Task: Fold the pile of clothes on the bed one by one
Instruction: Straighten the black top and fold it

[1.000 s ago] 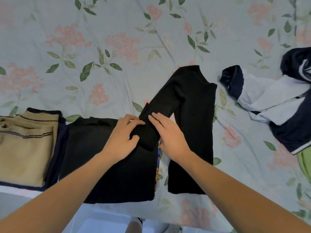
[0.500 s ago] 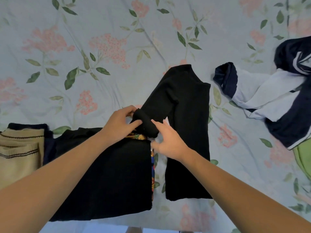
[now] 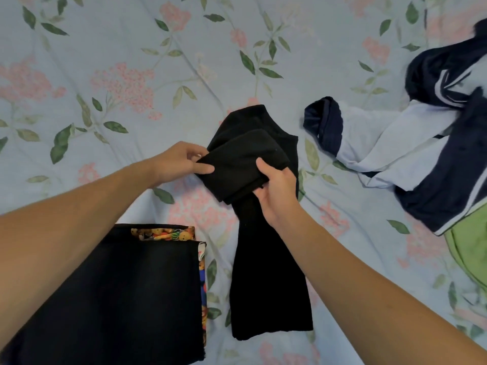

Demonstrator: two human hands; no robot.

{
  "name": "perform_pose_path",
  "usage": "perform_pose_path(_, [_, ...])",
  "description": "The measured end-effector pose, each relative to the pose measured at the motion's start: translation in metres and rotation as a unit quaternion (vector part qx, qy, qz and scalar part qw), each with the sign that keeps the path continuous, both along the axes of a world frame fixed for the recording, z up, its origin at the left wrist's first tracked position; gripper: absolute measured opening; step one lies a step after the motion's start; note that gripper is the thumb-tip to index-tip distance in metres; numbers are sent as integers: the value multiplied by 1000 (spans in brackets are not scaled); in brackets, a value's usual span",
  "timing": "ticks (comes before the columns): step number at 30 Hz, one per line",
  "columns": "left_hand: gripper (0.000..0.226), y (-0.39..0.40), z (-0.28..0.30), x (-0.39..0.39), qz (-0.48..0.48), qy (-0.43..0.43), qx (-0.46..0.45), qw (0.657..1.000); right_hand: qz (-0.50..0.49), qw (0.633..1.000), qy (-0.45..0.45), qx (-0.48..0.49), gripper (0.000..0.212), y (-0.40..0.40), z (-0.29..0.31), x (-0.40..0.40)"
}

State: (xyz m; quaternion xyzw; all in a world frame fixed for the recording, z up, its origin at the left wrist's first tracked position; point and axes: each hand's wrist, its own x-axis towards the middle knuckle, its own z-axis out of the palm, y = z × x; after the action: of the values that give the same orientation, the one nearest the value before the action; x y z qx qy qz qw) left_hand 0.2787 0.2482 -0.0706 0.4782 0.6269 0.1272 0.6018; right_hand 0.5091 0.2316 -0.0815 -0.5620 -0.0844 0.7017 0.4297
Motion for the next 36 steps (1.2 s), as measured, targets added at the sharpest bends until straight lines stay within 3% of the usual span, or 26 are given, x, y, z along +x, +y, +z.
perform_pose_path(2, [9, 26, 4, 11, -31, 23, 34, 999, -16, 999, -39, -7, 42, 4, -4, 18])
perform_pose_path(5, [12, 62, 11, 33, -93, 94, 135, 982, 6, 986, -168, 5, 31, 9, -10, 36])
perform_pose_path(8, [15, 73, 3, 55, -179, 202, 235, 934, 89, 928, -360, 30, 43, 12, -16, 44])
perform_pose_path(10, [22, 62, -9, 67, -213, 311, 273, 885, 181, 834, -517, 61, 64, 12, -18, 48])
perform_pose_path(12, [33, 40, -17, 76, -169, 412, 345, 826, 237, 683, -670, 171, 73, 9, -18, 53])
perform_pose_path(13, [37, 25, -18, 83, -131, 422, 381, 813, 249, 618, -700, 257, 70, 7, -17, 55])
perform_pose_path(14, [43, 8, -19, 90, -104, 405, 412, 810, 267, 574, -695, 341, 67, 5, -20, 56])
perform_pose_path(16, [55, -27, -31, 99, -130, 365, 411, 825, 348, 525, -643, 436, 64, -1, -38, 63])
perform_pose_path(19, [73, -57, -58, 103, -203, 359, 307, 858, 472, 460, -638, 397, 65, -10, -58, 72])
perform_pose_path(23, [76, -53, -51, 118, -182, 371, 304, 859, 505, 454, -620, 391, 79, -30, -50, 95])
perform_pose_path(27, [94, -109, -37, 125, -232, 328, 337, 852, 630, 375, -546, 406, 109, -96, -47, 161])
perform_pose_path(30, [114, -180, -46, 125, -354, 333, 274, 830, 677, 350, -495, 418, 91, -137, -40, 189])
perform_pose_path(32, [118, -211, -47, 126, -368, 341, 253, 827, 684, 332, -483, 433, 82, -155, -40, 193])
perform_pose_path(36, [106, -225, -35, 140, -360, 328, 194, 852, 676, 334, -471, 459, 95, -167, -48, 199])
